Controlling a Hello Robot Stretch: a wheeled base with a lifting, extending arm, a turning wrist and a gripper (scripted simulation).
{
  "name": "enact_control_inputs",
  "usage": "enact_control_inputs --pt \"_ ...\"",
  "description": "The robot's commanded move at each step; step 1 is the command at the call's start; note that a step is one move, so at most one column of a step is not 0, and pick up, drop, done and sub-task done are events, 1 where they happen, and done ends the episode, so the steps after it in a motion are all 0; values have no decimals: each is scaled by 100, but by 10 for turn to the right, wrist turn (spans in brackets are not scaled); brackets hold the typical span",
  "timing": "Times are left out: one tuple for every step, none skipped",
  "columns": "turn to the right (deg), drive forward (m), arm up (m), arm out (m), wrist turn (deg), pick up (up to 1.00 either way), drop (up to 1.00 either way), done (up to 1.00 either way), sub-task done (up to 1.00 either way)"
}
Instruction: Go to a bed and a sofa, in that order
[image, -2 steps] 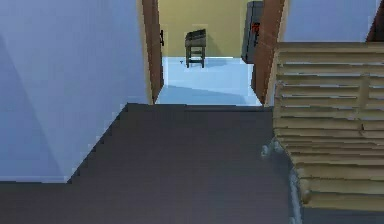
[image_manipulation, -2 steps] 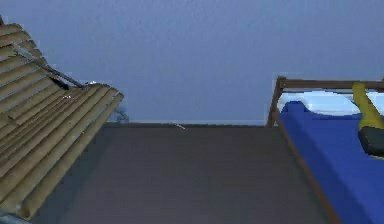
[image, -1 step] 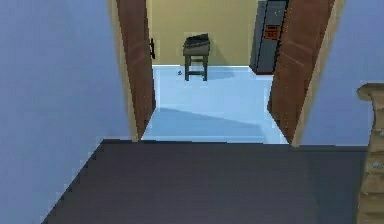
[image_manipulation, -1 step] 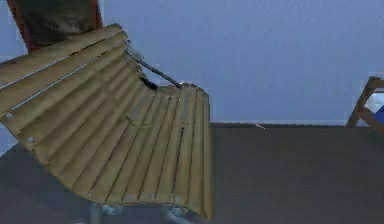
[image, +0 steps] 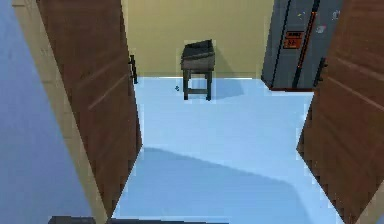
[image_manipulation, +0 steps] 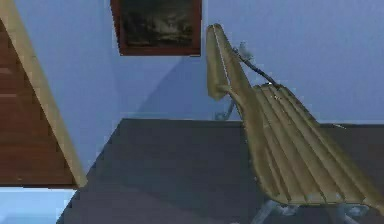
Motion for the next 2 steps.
enact_control_inputs --pt "0 100 0 0 0 0 0 0 0" --pt "-30 0 0 0 0 0 0 0 0"
